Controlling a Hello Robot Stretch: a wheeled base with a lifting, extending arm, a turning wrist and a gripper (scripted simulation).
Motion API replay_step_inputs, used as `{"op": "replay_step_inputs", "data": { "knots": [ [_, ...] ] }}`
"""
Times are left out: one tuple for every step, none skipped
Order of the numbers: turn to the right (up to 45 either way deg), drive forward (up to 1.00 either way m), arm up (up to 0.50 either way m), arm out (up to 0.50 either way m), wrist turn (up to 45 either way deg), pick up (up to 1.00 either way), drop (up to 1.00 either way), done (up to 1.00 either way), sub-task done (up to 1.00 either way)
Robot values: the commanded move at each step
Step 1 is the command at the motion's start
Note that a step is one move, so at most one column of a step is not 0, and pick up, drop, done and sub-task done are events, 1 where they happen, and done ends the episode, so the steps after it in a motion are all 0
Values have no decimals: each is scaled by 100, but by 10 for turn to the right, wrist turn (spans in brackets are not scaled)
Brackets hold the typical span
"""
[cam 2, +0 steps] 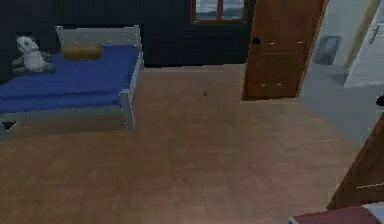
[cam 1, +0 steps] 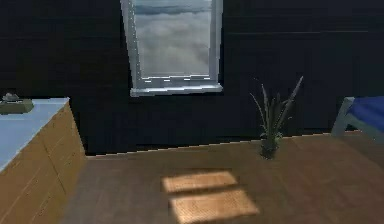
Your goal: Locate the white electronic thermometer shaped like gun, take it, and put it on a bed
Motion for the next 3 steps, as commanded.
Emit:
{"op": "replay_step_inputs", "data": {
  "knots": [
    [450,0,0,0,0,0,0,0,0],
    [360,0,0,0,0,0,0,0,0],
    [0,20,0,0,0,0,0,0,0]
  ]
}}
